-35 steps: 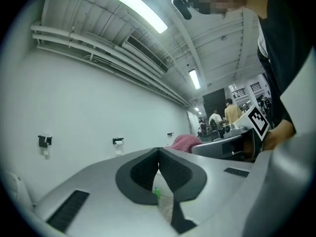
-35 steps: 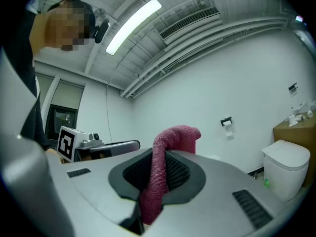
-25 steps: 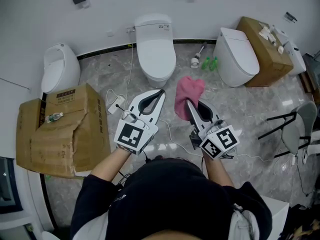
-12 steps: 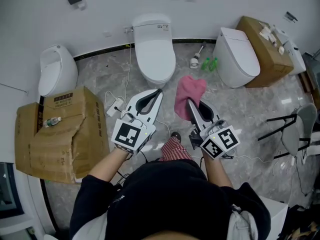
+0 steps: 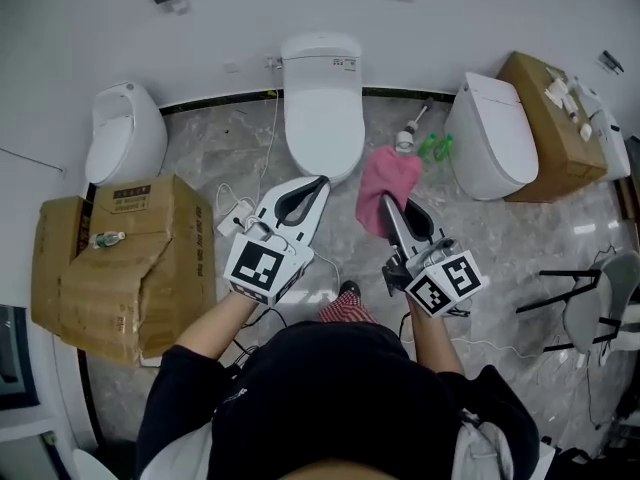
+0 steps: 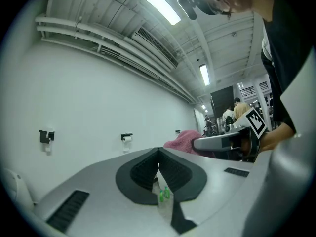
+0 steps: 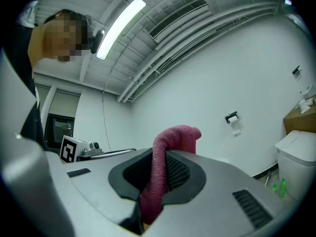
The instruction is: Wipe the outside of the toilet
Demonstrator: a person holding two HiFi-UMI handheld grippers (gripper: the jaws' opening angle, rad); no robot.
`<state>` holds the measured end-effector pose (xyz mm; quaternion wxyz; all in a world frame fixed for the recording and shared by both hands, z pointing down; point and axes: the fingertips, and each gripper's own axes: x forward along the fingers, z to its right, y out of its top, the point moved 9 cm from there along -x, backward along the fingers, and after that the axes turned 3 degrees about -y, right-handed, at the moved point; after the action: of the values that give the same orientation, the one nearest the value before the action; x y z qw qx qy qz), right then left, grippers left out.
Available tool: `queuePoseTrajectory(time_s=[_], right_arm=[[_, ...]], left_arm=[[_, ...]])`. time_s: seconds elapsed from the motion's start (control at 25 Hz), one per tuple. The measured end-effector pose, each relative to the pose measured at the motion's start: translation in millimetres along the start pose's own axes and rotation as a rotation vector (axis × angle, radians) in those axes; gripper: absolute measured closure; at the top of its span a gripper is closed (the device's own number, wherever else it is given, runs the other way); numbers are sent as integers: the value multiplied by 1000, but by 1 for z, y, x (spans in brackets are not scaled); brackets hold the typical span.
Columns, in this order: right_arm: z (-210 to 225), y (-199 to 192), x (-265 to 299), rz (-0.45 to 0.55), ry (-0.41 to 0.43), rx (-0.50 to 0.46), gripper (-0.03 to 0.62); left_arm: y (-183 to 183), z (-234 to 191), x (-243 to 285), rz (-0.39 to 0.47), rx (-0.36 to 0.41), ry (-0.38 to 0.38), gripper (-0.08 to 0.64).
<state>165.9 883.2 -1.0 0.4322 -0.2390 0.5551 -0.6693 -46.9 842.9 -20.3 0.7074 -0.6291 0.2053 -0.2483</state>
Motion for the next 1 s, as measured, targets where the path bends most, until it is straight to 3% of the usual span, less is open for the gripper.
queuePoseTrajectory(time_s=[0.28,1.0], right_arm=[[45,2,22,8,50,30,537],[151,16,53,-3,70,53,537]], left_arm=[[-3,-16,44,-39,19,23,551],[-8,-35,143,-81,34,55,551]])
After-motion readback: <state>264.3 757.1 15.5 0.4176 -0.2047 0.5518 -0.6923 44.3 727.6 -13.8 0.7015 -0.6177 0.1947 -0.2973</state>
